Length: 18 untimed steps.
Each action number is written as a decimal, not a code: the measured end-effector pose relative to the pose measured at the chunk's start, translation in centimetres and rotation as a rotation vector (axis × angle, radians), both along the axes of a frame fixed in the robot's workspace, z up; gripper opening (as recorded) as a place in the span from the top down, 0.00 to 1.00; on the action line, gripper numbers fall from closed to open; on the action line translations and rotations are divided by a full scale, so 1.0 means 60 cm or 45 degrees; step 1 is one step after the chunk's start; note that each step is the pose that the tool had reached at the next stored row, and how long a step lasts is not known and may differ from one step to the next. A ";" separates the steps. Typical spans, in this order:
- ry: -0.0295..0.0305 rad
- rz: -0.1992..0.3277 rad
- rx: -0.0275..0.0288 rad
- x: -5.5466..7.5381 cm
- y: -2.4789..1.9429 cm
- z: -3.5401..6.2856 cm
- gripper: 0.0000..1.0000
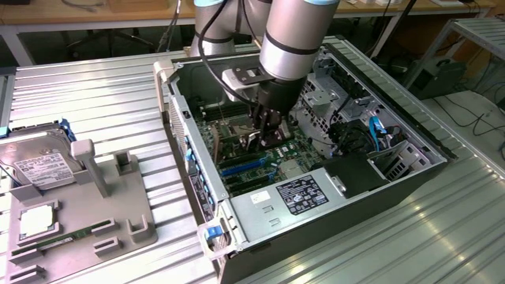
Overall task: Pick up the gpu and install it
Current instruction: 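Insert the gpu into the slot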
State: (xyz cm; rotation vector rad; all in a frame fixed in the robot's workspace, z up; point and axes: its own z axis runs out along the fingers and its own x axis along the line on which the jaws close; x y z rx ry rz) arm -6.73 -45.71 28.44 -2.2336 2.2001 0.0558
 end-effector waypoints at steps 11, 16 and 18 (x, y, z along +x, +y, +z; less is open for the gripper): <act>0.0000 0.000 -0.0001 -0.007 -0.0009 -0.027 0.72; 0.0001 0.000 0.0000 -0.011 -0.0009 -0.042 0.72; 0.0002 0.000 -0.0002 -0.014 -0.0010 -0.044 0.72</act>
